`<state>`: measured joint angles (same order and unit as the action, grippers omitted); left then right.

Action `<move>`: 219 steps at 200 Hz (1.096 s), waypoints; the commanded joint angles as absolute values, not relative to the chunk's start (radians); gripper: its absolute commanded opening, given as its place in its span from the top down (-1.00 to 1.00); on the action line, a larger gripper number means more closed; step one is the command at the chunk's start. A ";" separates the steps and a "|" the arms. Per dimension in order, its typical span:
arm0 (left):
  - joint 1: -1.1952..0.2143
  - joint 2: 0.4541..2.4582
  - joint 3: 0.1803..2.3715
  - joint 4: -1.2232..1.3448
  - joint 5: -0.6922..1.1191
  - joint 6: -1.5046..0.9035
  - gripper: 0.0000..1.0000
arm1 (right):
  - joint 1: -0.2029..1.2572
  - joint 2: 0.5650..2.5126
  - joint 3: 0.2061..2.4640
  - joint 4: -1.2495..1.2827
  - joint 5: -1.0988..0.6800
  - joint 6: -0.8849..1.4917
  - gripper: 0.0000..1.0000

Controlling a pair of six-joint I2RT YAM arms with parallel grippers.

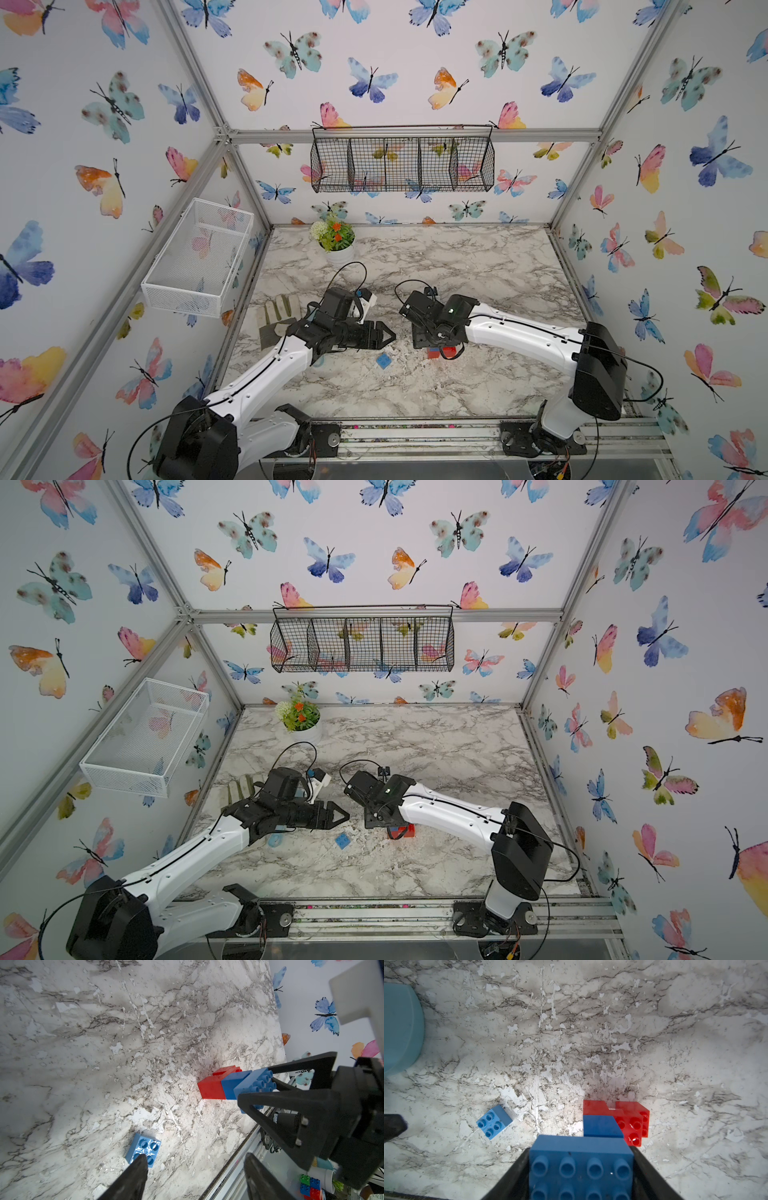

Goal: Assemble a giraffe with lego
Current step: Assemble the lego brick with the lego brick.

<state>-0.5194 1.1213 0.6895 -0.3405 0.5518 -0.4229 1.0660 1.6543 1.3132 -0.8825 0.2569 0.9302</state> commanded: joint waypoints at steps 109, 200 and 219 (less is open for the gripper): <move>-0.523 1.129 0.680 -0.333 0.548 -0.419 -0.46 | 1.072 1.669 1.292 -0.926 0.239 0.925 0.02; -0.525 1.127 0.677 -0.330 0.556 -0.420 -0.46 | 1.072 1.664 1.312 -0.948 0.242 0.917 0.02; -0.525 1.127 0.678 -0.330 0.555 -0.420 -0.46 | 1.072 1.676 1.308 -0.946 0.236 0.916 0.03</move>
